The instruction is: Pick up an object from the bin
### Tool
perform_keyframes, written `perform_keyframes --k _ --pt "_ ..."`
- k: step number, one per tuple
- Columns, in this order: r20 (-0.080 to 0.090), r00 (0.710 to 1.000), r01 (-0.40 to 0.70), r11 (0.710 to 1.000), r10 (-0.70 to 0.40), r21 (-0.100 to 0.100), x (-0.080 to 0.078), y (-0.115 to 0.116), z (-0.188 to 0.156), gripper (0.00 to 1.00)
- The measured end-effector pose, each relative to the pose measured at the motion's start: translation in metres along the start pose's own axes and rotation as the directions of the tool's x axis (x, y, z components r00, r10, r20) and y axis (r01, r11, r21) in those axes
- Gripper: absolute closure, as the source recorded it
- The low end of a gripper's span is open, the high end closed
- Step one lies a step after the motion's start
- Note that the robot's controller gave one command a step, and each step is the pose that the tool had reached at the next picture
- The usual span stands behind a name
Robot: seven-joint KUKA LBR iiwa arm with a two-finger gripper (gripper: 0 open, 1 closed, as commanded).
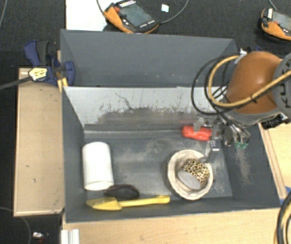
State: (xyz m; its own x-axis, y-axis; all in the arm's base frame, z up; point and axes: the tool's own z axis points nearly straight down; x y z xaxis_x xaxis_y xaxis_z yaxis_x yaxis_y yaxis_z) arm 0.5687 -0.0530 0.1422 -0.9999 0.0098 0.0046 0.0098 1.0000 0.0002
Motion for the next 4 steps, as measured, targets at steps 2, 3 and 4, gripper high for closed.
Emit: perform_keyframes --k 2,3,4 --pt "0.008 0.999 -0.032 0.999 0.032 0.001 0.016 -0.007 0.040 0.00" --pt "0.017 0.993 -0.115 0.993 0.115 -0.001 0.054 0.004 0.036 0.00" --pt "0.013 0.968 -0.251 0.968 0.251 -0.002 0.081 -0.005 0.030 0.00"
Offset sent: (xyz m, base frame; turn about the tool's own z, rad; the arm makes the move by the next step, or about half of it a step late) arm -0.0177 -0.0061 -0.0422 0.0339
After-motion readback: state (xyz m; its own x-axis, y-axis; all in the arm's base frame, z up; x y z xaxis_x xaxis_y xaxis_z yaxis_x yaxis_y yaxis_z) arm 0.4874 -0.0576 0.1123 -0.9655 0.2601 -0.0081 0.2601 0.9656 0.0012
